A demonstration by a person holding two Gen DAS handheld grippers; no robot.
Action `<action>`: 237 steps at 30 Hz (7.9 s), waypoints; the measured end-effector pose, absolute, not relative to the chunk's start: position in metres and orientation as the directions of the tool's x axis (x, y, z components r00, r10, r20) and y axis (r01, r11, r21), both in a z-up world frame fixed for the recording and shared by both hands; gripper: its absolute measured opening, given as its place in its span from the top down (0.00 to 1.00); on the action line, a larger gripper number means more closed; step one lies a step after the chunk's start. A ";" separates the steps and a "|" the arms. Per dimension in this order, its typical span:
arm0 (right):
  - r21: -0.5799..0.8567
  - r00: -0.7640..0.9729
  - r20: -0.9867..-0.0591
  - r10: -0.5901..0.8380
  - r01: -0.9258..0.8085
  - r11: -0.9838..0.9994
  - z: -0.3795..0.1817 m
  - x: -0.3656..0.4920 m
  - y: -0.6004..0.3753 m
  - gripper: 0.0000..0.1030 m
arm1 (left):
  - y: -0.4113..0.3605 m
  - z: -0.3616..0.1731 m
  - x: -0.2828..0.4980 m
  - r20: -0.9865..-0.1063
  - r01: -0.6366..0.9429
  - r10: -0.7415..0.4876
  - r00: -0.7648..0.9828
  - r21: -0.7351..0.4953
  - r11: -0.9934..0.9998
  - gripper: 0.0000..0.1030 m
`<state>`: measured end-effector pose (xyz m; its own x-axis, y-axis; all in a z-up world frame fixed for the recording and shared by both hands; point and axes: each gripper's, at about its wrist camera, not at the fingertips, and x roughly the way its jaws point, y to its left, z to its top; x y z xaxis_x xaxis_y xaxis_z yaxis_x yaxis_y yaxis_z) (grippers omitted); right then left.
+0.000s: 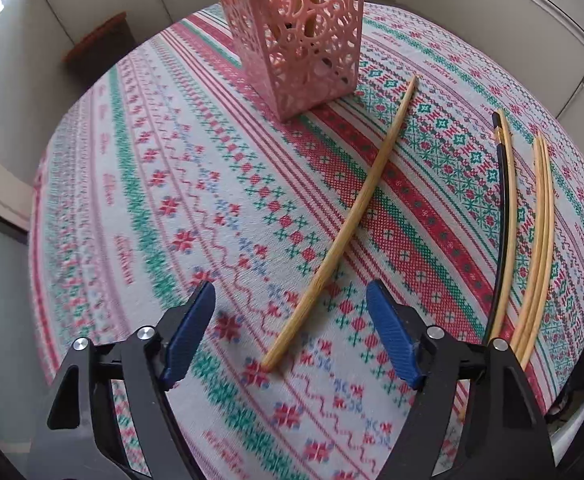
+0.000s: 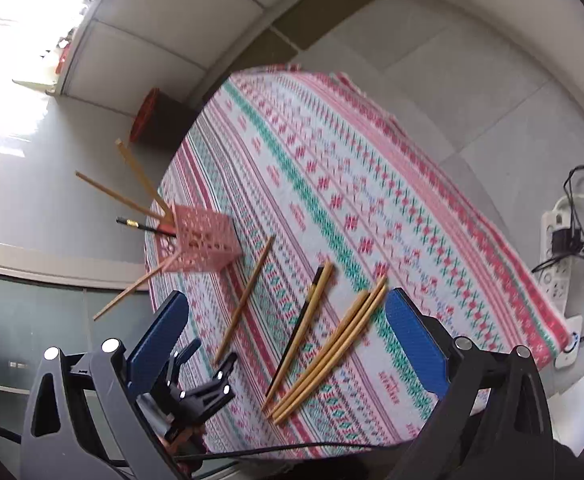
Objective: Organize utensils
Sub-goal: 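Grasp a bamboo chopstick from the cloth with the left tool, then lift the chopstick with the left tool while the right tool grasps another chopstick, then insert both held chopsticks into the pink basket and open both tools, then move both tools back to the chopsticks on the cloth, then grasp a black-tipped chopstick with the left tool while the right tool grasps a bamboo chopstick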
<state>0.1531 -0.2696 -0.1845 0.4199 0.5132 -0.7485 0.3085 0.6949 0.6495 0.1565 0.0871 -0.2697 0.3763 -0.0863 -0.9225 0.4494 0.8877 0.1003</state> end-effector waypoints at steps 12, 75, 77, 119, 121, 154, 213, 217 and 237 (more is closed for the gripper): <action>0.589 0.349 -0.807 0.477 0.406 0.698 -0.213 0.143 -0.278 0.07 | 0.064 -0.252 0.126 -0.926 0.606 -0.199 0.322 0.040 0.794 0.94; 0.300 0.194 -0.953 0.234 0.477 0.826 -0.279 0.175 -0.207 0.90 | 0.082 -0.007 0.041 -0.462 0.544 -0.470 0.752 0.032 0.838 0.94; 0.279 0.192 -0.958 0.211 0.475 0.835 -0.279 0.180 -0.199 0.88 | 0.082 -0.007 0.041 -0.460 0.543 -0.470 0.753 0.032 0.839 0.94; 0.532 0.842 -0.427 0.330 -0.061 0.844 0.025 0.162 -0.201 0.95 | 0.086 0.020 0.138 -0.329 0.219 -0.272 0.904 -0.188 0.957 0.94; 0.503 0.848 -0.428 0.312 -0.063 0.862 0.021 0.170 -0.189 0.95 | 0.087 0.019 0.145 -0.327 0.207 -0.261 0.908 -0.191 0.960 0.94; 0.362 0.843 -0.440 0.311 -0.151 0.920 -0.013 0.194 -0.120 0.41 | 0.132 0.032 0.130 -0.312 0.077 -0.143 0.939 -0.213 0.974 0.56; 0.697 0.512 -0.711 0.482 0.419 0.582 -0.169 0.116 -0.328 0.08 | -0.077 -0.255 0.210 -0.983 0.394 -0.145 0.117 -0.088 0.915 0.62; 0.680 0.499 -0.728 0.471 0.437 0.589 -0.175 0.119 -0.327 0.08 | -0.082 -0.262 0.205 -0.985 0.417 -0.138 0.105 -0.083 0.905 0.62; 0.562 0.273 -0.826 0.493 0.456 0.690 -0.261 0.169 -0.243 0.59 | -0.006 -0.225 0.151 -0.947 0.381 -0.077 0.311 0.050 0.923 0.94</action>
